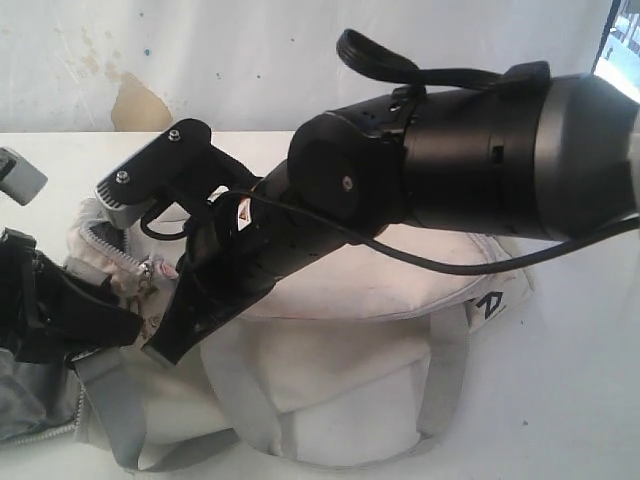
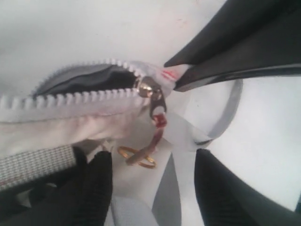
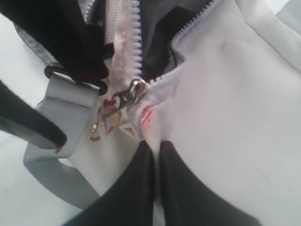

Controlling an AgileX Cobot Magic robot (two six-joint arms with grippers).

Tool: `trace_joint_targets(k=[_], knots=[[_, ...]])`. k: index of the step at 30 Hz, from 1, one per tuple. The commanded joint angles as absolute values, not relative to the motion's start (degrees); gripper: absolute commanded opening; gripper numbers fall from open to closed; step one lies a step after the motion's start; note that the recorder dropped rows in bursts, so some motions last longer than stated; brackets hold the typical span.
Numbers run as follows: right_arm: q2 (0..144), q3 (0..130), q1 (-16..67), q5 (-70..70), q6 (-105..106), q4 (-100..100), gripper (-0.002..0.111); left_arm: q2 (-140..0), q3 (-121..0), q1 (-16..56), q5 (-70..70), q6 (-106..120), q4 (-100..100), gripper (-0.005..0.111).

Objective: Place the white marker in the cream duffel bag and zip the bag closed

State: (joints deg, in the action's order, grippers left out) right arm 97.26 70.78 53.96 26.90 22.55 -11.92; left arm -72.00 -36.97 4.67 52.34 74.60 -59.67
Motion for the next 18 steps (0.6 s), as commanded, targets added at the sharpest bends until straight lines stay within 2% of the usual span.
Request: trace_joint_targets(k=[1, 13, 18], knots=[[95.9, 71.7, 53.8, 26.0, 22.0, -14.4, 0.000, -71.5, -35.1, 4.7, 48.6, 80.5, -65.3, 0.056], [95.5, 72.6, 53.8, 26.6, 22.0, -14.8, 0.000, -71.5, -31.7, 4.7, 47.5, 100.5, -84.3, 0.056], [95.5, 72.6, 53.8, 26.6, 22.0, -14.8, 0.000, -72.9, -31.7, 4.7, 46.5, 102.9, -85.8, 0.056]])
